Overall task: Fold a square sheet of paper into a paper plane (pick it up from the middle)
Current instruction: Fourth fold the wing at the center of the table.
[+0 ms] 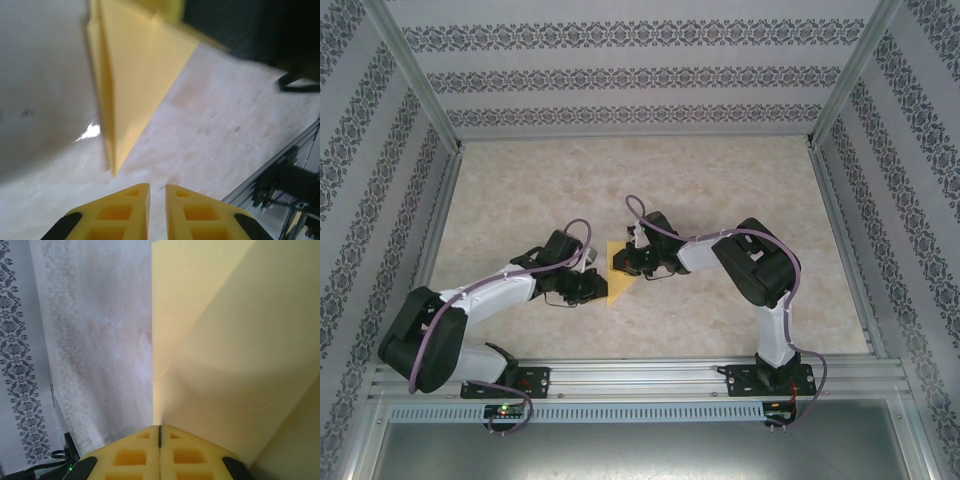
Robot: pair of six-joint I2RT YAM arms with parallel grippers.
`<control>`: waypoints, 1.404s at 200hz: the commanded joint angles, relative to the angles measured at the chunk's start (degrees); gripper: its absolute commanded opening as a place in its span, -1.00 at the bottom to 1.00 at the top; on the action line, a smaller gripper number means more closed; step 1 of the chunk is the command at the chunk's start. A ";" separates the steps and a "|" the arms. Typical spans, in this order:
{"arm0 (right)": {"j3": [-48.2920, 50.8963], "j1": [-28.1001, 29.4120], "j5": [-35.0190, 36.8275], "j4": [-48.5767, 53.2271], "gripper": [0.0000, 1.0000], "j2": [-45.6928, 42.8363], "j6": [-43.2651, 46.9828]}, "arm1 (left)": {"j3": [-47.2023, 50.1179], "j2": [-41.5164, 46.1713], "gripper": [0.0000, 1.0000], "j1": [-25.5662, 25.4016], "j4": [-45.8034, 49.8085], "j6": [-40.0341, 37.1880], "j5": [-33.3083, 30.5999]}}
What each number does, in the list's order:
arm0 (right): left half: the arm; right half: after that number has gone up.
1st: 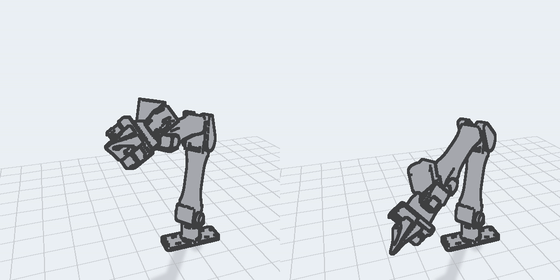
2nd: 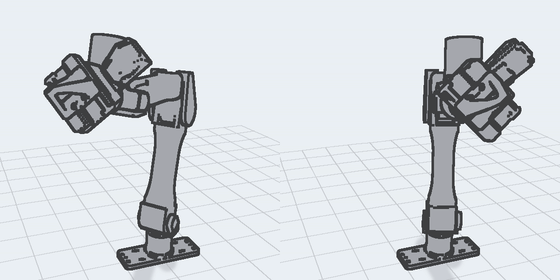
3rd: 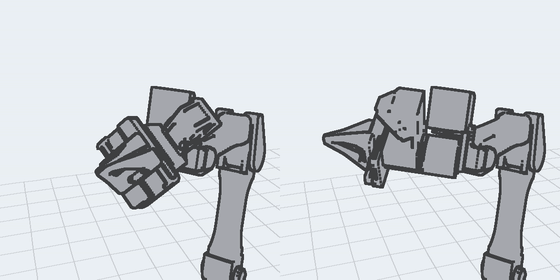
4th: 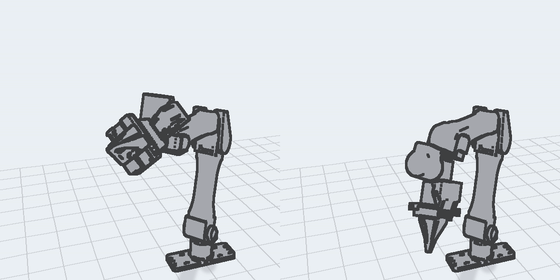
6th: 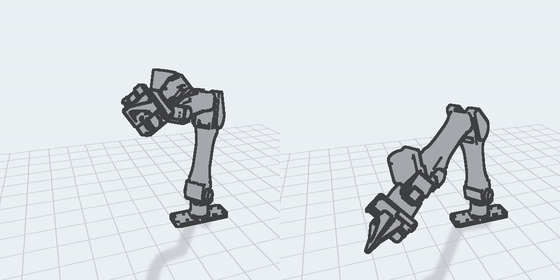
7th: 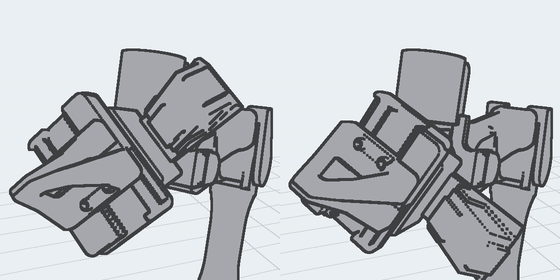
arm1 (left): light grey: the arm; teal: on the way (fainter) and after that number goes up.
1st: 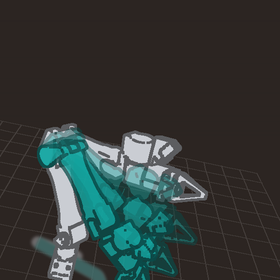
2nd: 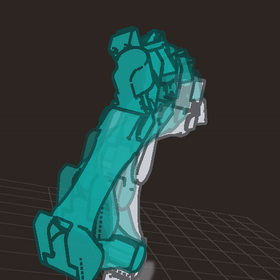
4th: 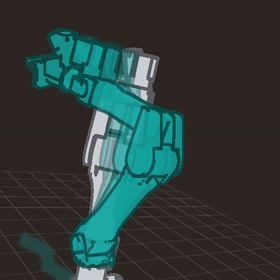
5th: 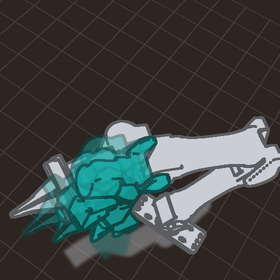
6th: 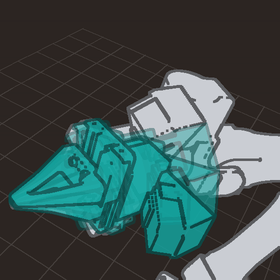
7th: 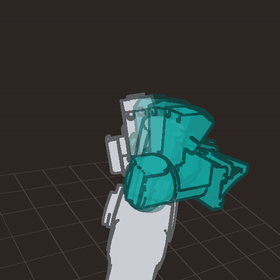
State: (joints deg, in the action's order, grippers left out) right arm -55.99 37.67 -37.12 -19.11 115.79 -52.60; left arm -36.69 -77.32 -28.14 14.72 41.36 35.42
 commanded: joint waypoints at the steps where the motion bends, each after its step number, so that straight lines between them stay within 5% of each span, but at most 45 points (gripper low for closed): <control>1: 1.69 0.12 5.12 5.01 -0.88 2.78 0.92 | -1.84 -1.36 -0.65 -0.60 -5.30 2.52 -2.70; 78: 1.50 0.20 4.96 4.78 -0.88 3.03 0.79 | -0.09 -14.64 -0.68 -0.74 -20.40 5.56 -1.87; 134: 1.18 -0.08 4.58 5.32 -0.88 1.99 1.15 | 3.99 -15.88 -0.73 -0.69 -9.35 0.67 -6.09; 215: 0.18 -0.34 4.17 8.80 -0.90 -6.78 6.62 | 7.13 -16.33 -0.83 -0.73 -11.01 1.19 -6.84; 281: 2.81 1.88 2.73 2.06 -0.93 -1.68 1.69 | 6.87 -16.59 -0.82 -0.70 -10.79 0.92 -6.85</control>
State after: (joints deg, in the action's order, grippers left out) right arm -54.02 38.81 -33.95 -14.26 110.87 -49.60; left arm -33.12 -91.29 -28.14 -6.50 43.75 32.75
